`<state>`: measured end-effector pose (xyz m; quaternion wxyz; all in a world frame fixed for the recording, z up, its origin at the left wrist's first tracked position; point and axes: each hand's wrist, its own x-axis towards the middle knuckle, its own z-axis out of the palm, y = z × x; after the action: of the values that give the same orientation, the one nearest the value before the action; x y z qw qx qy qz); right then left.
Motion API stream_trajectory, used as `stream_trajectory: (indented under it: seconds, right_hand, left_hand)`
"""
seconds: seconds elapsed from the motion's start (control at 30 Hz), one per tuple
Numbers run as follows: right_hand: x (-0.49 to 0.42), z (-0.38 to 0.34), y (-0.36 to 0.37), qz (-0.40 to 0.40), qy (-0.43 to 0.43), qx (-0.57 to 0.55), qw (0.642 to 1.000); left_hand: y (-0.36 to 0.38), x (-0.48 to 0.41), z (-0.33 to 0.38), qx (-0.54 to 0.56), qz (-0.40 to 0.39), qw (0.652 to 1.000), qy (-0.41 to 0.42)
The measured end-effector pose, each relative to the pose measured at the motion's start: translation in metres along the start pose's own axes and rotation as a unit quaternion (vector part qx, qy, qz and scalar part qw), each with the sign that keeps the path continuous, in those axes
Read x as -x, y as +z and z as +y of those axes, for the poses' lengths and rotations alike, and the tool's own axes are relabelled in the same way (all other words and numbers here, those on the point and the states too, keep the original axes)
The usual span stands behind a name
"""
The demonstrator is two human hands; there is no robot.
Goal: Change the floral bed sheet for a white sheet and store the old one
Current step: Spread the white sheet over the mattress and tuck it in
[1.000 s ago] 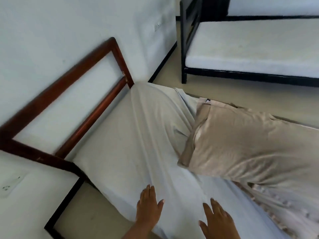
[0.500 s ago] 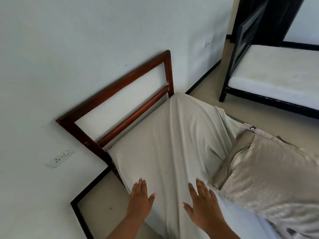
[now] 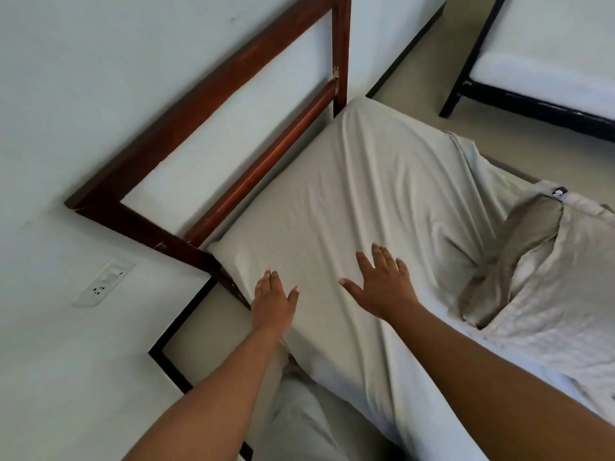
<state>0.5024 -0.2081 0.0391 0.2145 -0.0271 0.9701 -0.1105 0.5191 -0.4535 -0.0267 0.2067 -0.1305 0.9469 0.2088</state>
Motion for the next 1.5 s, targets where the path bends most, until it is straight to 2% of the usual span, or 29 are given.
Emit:
stream_trajectory:
  seconds: [0.13, 0.3, 0.33, 0.4, 0.43, 0.5, 0.53, 0.6, 0.63, 0.67, 0.77, 0.83, 0.97, 1.13, 1.2, 1.37, 1.5]
  right_hand:
    - [-0.059, -0.026, 0.028, -0.057, 0.068, -0.008, 0.996]
    - [-0.079, -0.034, 0.04, -0.061, 0.1, -0.011, 0.993]
    - [-0.106, -0.043, 0.068, -0.092, 0.119, -0.026, 0.988]
    - [-0.101, -0.051, 0.072, -0.09, 0.116, -0.024, 0.989]
    - [-0.11, -0.048, 0.102, -0.115, 0.145, -0.036, 0.982]
    - [-0.102, -0.051, 0.112, -0.119, 0.152, -0.041, 0.98]
    - [-0.101, -0.035, 0.14, -0.141, 0.191, -0.045, 0.97]
    - [-0.097, -0.031, 0.148, -0.158, 0.21, -0.042, 0.964]
    - [-0.091, -0.012, 0.174, -0.175, 0.25, -0.043, 0.951]
    - [-0.087, -0.01, 0.178, -0.177, 0.271, -0.049, 0.945]
    - [-0.073, 0.005, 0.205, -0.179, 0.312, -0.056, 0.931]
    - [-0.067, 0.01, 0.225, -0.184, 0.307, -0.065, 0.931]
    - [-0.061, -0.001, 0.252, -0.18, 0.279, -0.052, 0.942]
    - [-0.054, 0.004, 0.27, -0.106, 0.235, 0.032, 0.966]
    - [-0.052, 0.011, 0.276, -0.103, 0.189, 0.046, 0.975]
    - [-0.054, 0.012, 0.292, -0.117, 0.078, 0.038, 0.989]
    - [-0.06, 0.011, 0.301, -0.099, 0.04, -0.01, 0.994]
  left_hand:
    - [0.001, -0.083, -0.053, 0.051, -0.031, 0.995, -0.085]
    - [-0.014, -0.14, -0.087, 0.101, -0.018, 0.982, -0.156]
    - [-0.004, -0.178, -0.11, 0.101, -0.039, 0.978, -0.18]
    - [-0.017, -0.193, -0.124, 0.105, -0.02, 0.974, -0.198]
    - [0.007, -0.221, -0.138, 0.107, -0.033, 0.97, -0.214]
    - [-0.011, -0.235, -0.15, 0.126, 0.006, 0.96, -0.251]
    - [0.019, -0.255, -0.151, 0.118, 0.006, 0.956, -0.268]
    - [-0.001, -0.269, -0.158, 0.111, 0.058, 0.942, -0.312]
    - [0.034, -0.283, -0.162, 0.102, 0.058, 0.938, -0.326]
    - [0.029, -0.287, -0.168, 0.1, 0.075, 0.934, -0.334]
    - [0.051, -0.291, -0.193, 0.071, 0.063, 0.961, -0.258]
    - [0.062, -0.287, -0.206, 0.037, 0.078, 0.97, -0.228]
    - [0.058, -0.291, -0.207, 0.023, 0.145, 0.951, -0.271]
    - [0.05, -0.306, -0.216, 0.032, 0.15, 0.943, -0.295]
    - [0.049, -0.307, -0.213, 0.03, 0.156, 0.942, -0.295]
    - [0.05, -0.304, -0.224, 0.035, 0.19, 0.935, -0.297]
    - [0.046, -0.303, -0.223, 0.02, 0.161, 0.94, -0.299]
